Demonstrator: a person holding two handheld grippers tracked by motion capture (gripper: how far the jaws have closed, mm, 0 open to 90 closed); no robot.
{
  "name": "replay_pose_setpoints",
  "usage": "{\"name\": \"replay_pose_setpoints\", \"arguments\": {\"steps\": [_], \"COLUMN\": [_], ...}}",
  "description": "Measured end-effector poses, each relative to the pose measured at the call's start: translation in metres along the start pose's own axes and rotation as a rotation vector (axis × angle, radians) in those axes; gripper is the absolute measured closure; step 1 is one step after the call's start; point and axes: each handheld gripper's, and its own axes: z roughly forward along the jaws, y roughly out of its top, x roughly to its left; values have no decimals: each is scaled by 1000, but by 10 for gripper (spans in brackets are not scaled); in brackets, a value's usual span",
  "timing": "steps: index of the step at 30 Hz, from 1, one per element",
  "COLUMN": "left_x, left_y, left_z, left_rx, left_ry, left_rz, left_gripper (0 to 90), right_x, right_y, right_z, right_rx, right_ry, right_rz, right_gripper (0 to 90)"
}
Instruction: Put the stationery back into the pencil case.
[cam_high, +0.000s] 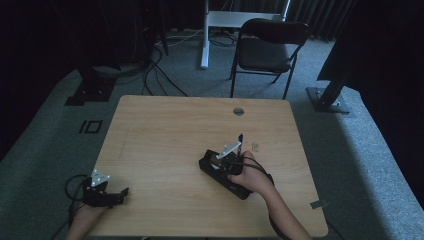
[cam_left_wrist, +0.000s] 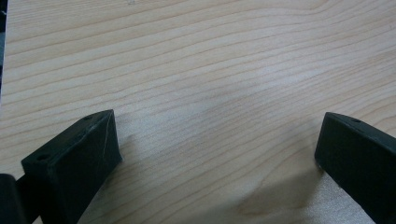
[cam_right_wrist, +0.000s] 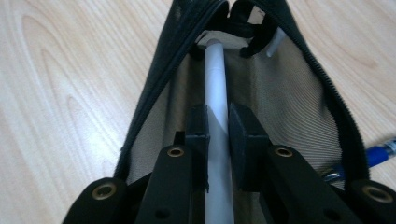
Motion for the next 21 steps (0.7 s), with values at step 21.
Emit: {"name": "replay_pose_setpoints", "arguments": {"steps": [21], "left_x": [0], "left_y": [0], "left_z": [0], "left_rx": [0], "left_ry": [0], "left_rz": [0], "left_gripper": [0], "right_x": [-1], "right_y": [-2], "right_z": [5], "right_rx": [36], "right_ry": [0], "right_rz": [2], "right_gripper": [765]}}
